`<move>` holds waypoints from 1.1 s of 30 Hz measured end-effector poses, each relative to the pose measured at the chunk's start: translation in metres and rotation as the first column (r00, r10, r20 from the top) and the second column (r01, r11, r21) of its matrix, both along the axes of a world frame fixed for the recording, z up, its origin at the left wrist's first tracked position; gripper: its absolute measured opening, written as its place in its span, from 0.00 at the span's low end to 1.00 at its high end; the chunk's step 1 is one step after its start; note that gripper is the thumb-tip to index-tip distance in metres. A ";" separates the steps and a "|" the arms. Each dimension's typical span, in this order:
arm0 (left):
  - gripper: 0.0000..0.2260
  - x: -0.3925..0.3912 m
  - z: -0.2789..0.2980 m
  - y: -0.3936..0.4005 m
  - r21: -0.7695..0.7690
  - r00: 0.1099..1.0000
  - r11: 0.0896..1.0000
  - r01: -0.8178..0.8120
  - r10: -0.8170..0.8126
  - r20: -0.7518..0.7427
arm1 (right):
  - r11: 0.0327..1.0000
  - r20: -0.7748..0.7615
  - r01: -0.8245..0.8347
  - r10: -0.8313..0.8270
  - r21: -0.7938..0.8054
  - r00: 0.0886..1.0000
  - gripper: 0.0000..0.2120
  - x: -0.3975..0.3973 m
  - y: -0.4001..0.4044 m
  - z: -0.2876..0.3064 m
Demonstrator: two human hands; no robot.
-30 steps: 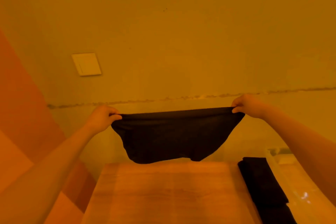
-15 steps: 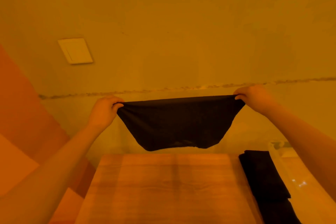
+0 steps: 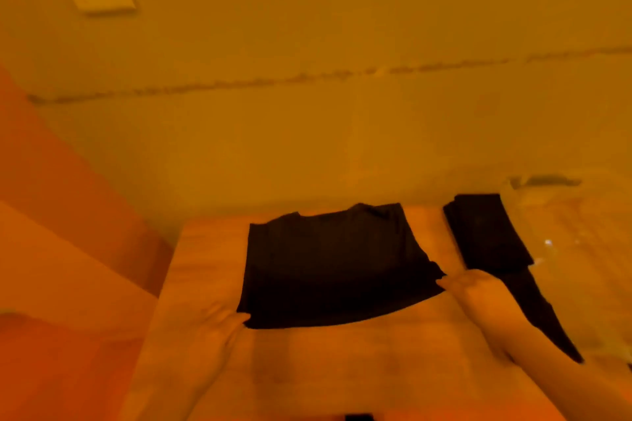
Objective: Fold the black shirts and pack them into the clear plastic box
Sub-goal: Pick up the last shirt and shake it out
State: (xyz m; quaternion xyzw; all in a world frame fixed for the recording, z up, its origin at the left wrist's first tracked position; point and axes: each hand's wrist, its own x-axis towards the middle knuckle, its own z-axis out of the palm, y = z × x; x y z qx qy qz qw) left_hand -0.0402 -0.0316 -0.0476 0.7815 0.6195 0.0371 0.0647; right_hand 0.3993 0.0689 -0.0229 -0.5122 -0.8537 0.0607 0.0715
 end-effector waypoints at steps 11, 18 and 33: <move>0.29 0.009 -0.064 -0.082 -0.132 0.997 0.991 -0.036 0.045 0.067 | 0.982 0.278 0.082 -0.032 -0.170 0.960 0.09 0.017 -0.095 -0.071; 0.14 0.023 -0.031 0.056 -0.284 0.641 0.762 -0.581 0.644 0.417 | 0.972 -0.026 0.225 -0.227 -0.063 0.974 0.12 -0.037 0.022 -0.037; 0.11 0.050 -0.070 0.187 -0.225 0.592 0.676 -0.701 0.728 0.345 | 0.985 -0.245 0.164 -0.171 -0.046 0.954 0.06 -0.091 0.136 -0.101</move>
